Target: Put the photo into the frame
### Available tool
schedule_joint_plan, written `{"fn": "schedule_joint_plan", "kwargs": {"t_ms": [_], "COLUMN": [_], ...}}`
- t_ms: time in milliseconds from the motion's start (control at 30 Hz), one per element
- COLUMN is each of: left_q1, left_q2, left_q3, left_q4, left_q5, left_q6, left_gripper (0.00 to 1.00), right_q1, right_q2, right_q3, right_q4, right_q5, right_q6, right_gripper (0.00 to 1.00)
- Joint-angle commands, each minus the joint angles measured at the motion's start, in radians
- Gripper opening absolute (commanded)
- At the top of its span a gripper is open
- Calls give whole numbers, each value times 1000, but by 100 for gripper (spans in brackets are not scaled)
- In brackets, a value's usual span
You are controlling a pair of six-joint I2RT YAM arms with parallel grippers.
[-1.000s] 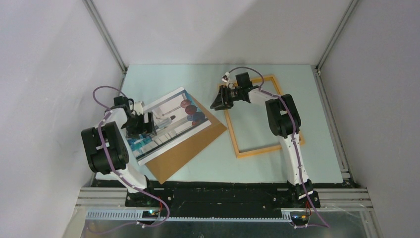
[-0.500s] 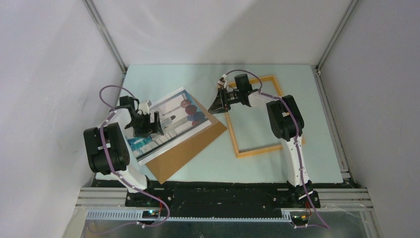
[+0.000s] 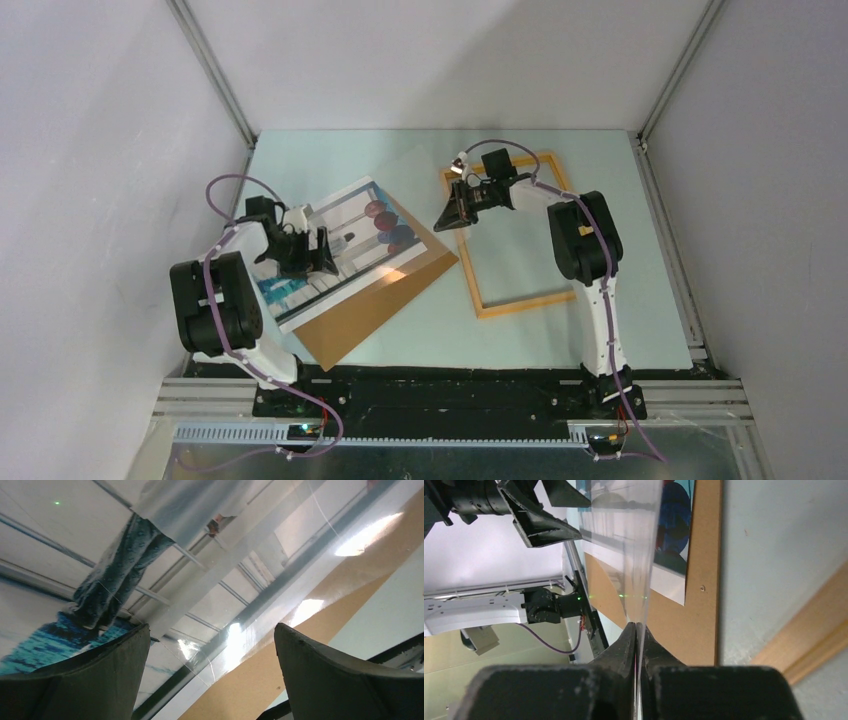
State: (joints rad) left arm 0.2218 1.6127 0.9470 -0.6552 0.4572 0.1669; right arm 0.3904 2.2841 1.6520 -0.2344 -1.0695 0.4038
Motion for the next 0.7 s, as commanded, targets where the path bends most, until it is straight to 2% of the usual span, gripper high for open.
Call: {"fn": "schedule_joint_plan", "kwargs": {"t_ms": [0, 233, 400, 667], "left_q1": [-16, -17, -30, -191], "left_q2": [-51, -170, -284, -355], "left_q3": [-19, 28, 92, 223], "left_q4": [-26, -24, -25, -26], "left_q5": [81, 93, 106, 68], "left_q6": [17, 50, 79, 142], "left_gripper": [99, 100, 100, 100], "right_q1": [-25, -69, -85, -81], "right_q2": [-116, -197, -321, -444], "right_q3": [37, 29, -23, -23], "right_q4": [-120, -328, -426, -709], "right_q5": [31, 36, 76, 122], "right_q6": [-120, -326, -472, -733], "right_gripper": [0, 0, 0, 0]}}
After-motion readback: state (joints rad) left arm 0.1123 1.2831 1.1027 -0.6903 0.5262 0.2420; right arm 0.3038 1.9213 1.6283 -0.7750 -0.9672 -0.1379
